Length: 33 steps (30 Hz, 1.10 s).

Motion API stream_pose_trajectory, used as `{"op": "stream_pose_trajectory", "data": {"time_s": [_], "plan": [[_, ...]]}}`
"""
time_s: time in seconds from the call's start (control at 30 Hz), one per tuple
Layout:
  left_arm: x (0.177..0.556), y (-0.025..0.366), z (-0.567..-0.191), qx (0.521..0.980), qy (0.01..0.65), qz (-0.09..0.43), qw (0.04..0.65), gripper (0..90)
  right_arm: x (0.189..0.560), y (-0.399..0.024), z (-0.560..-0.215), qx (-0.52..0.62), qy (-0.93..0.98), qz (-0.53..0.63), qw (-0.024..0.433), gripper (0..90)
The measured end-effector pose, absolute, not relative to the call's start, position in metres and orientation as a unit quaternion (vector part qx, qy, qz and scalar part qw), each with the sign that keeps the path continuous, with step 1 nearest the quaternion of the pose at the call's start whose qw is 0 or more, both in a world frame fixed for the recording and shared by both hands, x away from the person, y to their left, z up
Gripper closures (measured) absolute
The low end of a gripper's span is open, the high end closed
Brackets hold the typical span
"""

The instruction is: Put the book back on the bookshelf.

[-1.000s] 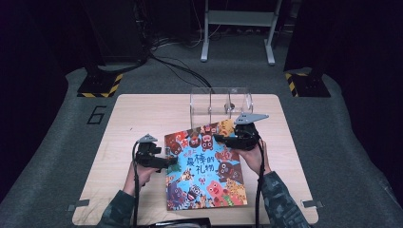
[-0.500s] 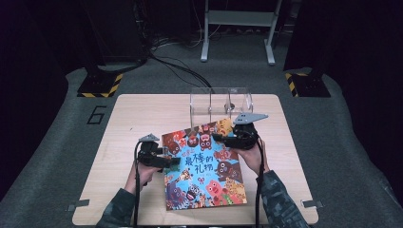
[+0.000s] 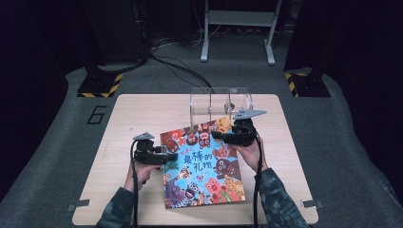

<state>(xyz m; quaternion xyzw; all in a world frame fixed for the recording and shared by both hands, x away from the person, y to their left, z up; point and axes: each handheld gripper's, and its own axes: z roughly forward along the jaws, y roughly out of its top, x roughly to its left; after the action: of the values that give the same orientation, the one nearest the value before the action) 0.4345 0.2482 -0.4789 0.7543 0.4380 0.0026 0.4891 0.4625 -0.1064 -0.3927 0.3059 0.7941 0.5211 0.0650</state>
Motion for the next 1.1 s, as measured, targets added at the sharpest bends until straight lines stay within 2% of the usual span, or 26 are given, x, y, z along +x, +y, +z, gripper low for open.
{"op": "stream_pose_trajectory", "data": {"time_s": [0.37,1.1], "plan": [[0.432,0.253,-0.475,0.749,0.435,0.015,0.5,21.9,0.468,-0.109,-0.394,0.329,0.792,0.514,0.033,62.6],[0.425,0.26,-0.453,0.755,0.41,0.063,0.508,30.7,0.47,-0.109,-0.376,0.315,0.797,0.515,0.022,62.8]]}}
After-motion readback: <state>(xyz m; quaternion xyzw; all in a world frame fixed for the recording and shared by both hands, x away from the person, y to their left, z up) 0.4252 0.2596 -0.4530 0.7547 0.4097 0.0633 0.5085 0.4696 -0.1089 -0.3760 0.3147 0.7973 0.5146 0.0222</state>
